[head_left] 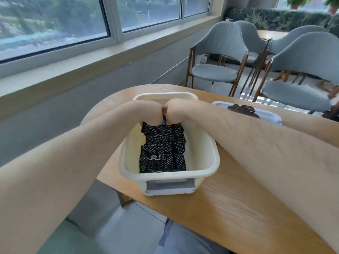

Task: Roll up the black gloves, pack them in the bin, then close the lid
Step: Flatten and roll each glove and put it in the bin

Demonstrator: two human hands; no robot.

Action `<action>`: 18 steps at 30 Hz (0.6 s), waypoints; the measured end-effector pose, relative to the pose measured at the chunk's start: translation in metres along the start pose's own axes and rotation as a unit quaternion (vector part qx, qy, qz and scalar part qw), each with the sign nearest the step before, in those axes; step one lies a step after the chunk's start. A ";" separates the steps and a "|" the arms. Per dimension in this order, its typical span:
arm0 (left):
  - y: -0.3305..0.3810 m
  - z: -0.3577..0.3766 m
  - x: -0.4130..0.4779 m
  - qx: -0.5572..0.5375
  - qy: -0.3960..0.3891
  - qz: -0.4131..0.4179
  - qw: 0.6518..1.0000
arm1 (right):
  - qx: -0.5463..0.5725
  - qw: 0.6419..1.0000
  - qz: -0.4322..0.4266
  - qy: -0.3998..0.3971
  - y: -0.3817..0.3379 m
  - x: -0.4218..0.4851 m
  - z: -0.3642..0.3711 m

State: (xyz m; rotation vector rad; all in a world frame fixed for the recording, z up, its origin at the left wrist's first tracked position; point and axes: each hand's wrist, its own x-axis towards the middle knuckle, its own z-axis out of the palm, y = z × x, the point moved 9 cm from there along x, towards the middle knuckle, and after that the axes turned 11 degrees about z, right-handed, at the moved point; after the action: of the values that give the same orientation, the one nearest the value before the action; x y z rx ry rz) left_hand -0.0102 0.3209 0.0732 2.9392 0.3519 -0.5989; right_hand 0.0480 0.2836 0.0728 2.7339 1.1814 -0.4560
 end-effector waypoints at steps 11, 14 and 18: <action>-0.012 0.004 0.024 0.188 0.005 -0.040 0.981 | -0.103 0.993 0.002 0.063 -0.009 0.006 0.005; -0.010 0.003 0.022 0.185 0.006 -0.045 0.982 | -0.116 0.990 -0.006 0.084 -0.015 0.005 0.002; -0.012 0.003 0.019 0.197 0.014 -0.038 0.979 | -0.144 0.987 -0.008 0.075 -0.018 0.008 0.009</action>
State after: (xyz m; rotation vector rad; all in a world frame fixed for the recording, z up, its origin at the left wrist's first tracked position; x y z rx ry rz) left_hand 0.0029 0.3360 0.0621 3.3281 0.3909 -0.7107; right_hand 0.0380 0.2998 0.0616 2.5452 1.1961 -0.0730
